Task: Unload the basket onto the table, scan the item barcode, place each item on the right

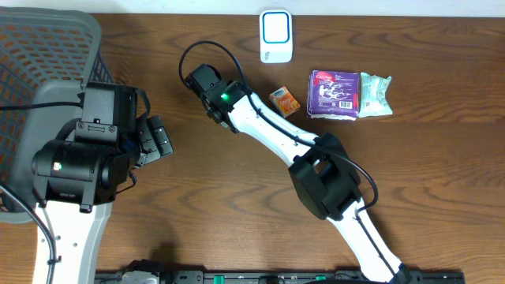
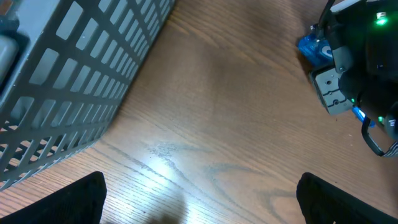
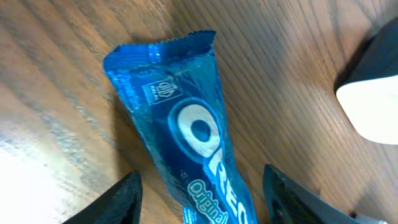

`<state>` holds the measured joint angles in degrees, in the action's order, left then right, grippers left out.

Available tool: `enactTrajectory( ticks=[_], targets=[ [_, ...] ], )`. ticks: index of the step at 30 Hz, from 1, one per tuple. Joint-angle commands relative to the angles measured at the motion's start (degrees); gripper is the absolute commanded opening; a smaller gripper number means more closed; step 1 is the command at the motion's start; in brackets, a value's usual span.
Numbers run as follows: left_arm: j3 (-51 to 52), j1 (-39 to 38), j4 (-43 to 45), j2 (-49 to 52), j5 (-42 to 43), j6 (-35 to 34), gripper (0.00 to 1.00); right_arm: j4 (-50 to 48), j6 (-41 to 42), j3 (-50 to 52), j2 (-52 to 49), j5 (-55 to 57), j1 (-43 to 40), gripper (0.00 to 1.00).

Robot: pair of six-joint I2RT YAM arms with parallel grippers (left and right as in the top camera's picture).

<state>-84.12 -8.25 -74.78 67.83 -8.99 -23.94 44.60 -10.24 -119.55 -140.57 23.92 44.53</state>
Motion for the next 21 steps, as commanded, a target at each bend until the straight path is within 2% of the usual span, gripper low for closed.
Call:
enactTrajectory(
  ticks=[1, 11, 21],
  targets=[
    [-0.5, 0.3, -0.2, 0.3, -0.6, 0.3, 0.98, -0.1, -0.5, 0.4, -3.1, 5.5, 1.3, 0.56],
    [-0.5, 0.3, -0.2, 0.3, -0.6, 0.3, 0.98, -1.1, -0.6, 0.4, -4.3, 7.0, 2.7, 0.56],
    [-0.5, 0.3, -0.2, 0.3, -0.6, 0.3, 0.98, -1.1, -0.6, 0.4, -9.8, 10.1, 1.7, 0.55]
  ],
)
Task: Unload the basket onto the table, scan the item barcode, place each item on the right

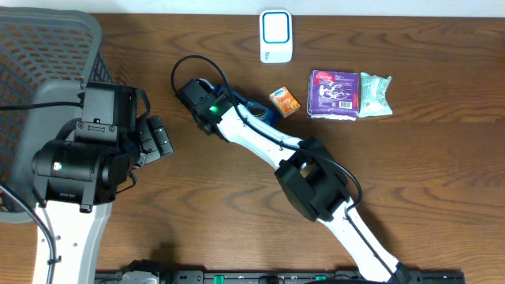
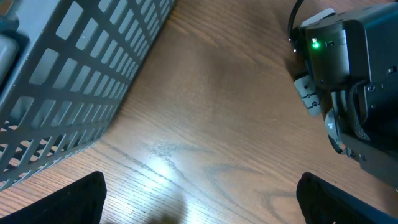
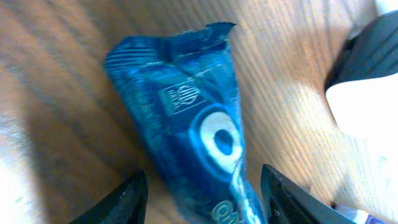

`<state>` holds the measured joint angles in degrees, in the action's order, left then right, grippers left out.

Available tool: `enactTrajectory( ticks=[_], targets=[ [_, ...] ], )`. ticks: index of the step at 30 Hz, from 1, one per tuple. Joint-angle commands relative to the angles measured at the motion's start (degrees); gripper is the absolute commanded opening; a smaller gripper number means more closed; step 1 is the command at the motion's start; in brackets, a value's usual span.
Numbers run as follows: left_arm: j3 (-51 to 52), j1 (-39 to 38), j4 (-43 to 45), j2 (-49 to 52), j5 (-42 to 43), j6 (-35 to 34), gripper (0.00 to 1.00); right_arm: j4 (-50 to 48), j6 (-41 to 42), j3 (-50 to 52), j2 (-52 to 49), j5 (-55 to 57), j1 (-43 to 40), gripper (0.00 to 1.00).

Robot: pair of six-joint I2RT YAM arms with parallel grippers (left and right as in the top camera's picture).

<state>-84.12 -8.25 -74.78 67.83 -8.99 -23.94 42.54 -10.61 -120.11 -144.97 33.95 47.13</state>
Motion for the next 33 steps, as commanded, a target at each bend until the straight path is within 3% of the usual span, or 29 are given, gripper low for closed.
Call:
enactTrajectory(
  ticks=[1, 3, 4, 8, 9, 13, 17, 25, 33],
  targets=[
    [-0.5, 0.3, -0.2, 0.3, -0.6, 0.3, 0.98, 0.9, -0.2, 0.9, -6.1, 0.3, -1.0, 0.55],
    [-0.5, 0.3, -0.2, 0.3, -0.6, 0.3, 0.98, 1.2, -0.2, 0.9, -6.9, 0.7, -1.2, 0.53],
    [-0.5, 0.3, -0.2, 0.3, -0.6, 0.3, 0.98, 1.5, -0.2, 0.9, -6.9, 0.7, -1.2, 0.46],
    [-0.5, 0.3, -0.2, 0.3, -0.6, 0.3, 0.98, 1.8, 2.8, 0.9, -7.0, 2.6, -1.0, 0.03],
    [-0.5, 0.3, -0.2, 0.3, -0.6, 0.3, 0.98, 2.0, 3.8, 0.9, -6.8, 3.2, -0.9, 0.01],
    [-0.5, 0.3, -0.2, 0.3, -0.6, 0.3, 0.98, 4.8, 9.0, -0.5, -6.0, 2.9, -0.7, 0.01],
    [-0.5, 0.3, -0.2, 0.3, -0.6, 0.3, 0.98, 10.3, 12.7, -6.0, -4.6, -7.8, -1.4, 0.01],
    [-0.5, 0.3, -0.2, 0.3, -0.6, 0.3, 0.98, 21.6, 20.2, -22.4, -3.9, -46.9, -7.4, 0.01],
    [-0.5, 0.3, -0.2, 0.3, -0.6, 0.3, 0.98, 18.2, 30.4, -21.6, -4.2, -86.6, -15.0, 0.01]
  ],
)
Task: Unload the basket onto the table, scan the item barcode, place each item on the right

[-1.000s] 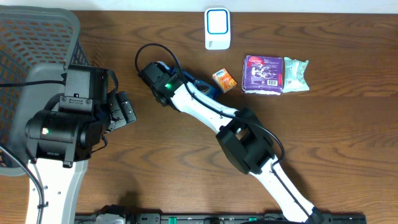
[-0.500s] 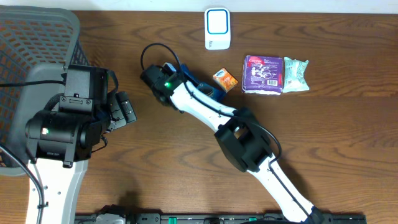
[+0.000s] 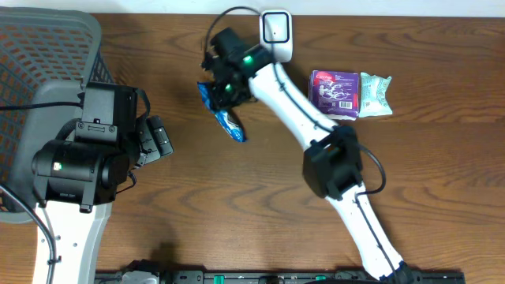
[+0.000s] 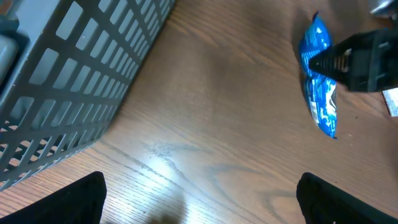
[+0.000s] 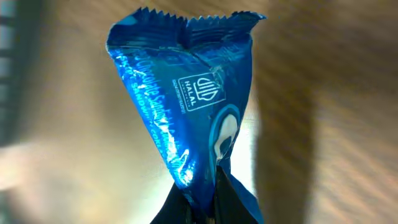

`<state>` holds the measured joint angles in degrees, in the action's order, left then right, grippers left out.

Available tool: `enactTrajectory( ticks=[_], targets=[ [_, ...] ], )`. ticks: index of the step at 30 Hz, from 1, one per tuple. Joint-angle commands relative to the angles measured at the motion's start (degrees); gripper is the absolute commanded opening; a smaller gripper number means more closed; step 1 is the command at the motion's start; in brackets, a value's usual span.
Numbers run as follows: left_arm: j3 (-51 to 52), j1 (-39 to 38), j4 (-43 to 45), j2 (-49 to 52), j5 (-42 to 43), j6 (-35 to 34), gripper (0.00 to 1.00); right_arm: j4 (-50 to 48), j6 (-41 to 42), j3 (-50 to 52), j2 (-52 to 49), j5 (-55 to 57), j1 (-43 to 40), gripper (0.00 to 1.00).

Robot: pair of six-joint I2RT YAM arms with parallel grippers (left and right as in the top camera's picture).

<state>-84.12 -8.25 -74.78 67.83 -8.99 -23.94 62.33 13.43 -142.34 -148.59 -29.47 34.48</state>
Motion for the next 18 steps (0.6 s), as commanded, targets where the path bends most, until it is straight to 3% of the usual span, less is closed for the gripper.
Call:
enactTrajectory(
  ticks=[1, 4, 9, 18],
  targets=[
    [-0.5, 0.3, -0.2, 0.3, -0.6, 0.3, 0.98, -3.5, 8.4, 1.8, -0.6, -27.0, -3.1, 0.01],
    [-0.5, 0.3, -0.2, 0.3, -0.6, 0.3, 0.98, -10.6, 15.4, 6.2, -0.6, -34.5, -4.7, 0.01],
    [-0.5, 0.3, -0.2, 0.3, -0.6, 0.3, 0.98, -21.2, 24.3, 15.3, -0.6, -32.4, -5.4, 0.01],
    [-0.5, 0.3, -0.2, 0.3, -0.6, 0.3, 0.98, -18.3, 19.4, 15.8, 0.1, -5.1, -7.8, 0.02]
  ],
)
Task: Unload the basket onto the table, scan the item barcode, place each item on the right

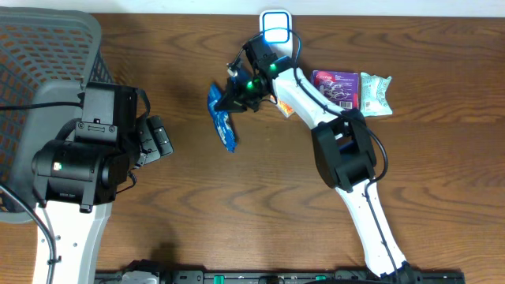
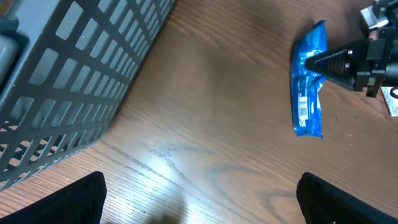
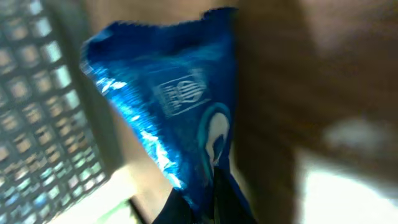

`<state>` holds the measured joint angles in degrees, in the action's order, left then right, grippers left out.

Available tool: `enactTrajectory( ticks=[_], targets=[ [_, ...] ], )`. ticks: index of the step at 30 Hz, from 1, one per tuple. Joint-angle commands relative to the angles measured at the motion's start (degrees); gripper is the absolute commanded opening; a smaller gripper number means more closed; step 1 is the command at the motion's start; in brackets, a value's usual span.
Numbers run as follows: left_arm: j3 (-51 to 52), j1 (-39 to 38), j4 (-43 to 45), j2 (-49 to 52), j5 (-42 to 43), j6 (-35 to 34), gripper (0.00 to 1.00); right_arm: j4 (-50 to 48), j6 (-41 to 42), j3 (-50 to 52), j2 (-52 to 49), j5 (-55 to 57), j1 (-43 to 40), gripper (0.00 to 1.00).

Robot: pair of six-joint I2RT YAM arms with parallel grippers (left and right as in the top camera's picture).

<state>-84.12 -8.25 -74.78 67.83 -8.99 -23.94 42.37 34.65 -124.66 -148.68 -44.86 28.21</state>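
A blue Oreo packet (image 1: 220, 115) hangs clear of the table, pinched at its upper end by my right gripper (image 1: 233, 96), which is shut on it. The packet fills the right wrist view (image 3: 180, 118), its serrated end up, the frame blurred. In the left wrist view the packet (image 2: 308, 87) shows at the upper right with a white barcode patch on its side. A white scanner (image 1: 275, 35) with a blue face stands at the table's far edge, just behind the right arm. My left gripper (image 2: 199, 199) is open above bare wood, with only its dark fingertips (image 2: 78, 198) showing.
A grey mesh basket (image 1: 39, 55) fills the far left corner, and its wall (image 2: 68, 81) looms close in the left wrist view. A small orange packet (image 1: 285, 109), a purple packet (image 1: 335, 93) and a pale green packet (image 1: 376, 93) lie right of the scanner.
My right gripper has moved a little right and toward the scanner with the Oreo packet, which has turned so its barcode side shows to the left wrist camera. The left arm has not moved.
The Oreo packet first lay on the wood between my open right fingers. Then the right gripper stood lower around it. After that it was shut on the packet and held it up left of the scanner, and now nearer the scanner.
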Motion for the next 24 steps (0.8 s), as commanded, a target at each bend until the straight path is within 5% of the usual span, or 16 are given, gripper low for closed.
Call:
enactTrajectory(
  ticks=[1, 7, 12, 24],
  targets=[
    [-0.5, 0.3, -0.2, 0.3, -0.6, 0.3, 0.98, 3.9, -3.0, -3.3, 0.3, 13.4, -1.9, 0.06],
    [-0.5, 0.3, -0.2, 0.3, -0.6, 0.3, 0.98, 21.4, -10.9, -17.6, 1.2, 31.9, -3.1, 0.23],
    [-0.5, 0.3, -0.2, 0.3, -0.6, 0.3, 0.98, 31.3, -14.8, -27.9, 1.2, 33.8, -2.8, 0.53],
    [-0.5, 0.3, -0.2, 0.3, -0.6, 0.3, 0.98, 47.6, -21.7, -21.9, 1.2, 32.1, 3.9, 0.55]
  ],
)
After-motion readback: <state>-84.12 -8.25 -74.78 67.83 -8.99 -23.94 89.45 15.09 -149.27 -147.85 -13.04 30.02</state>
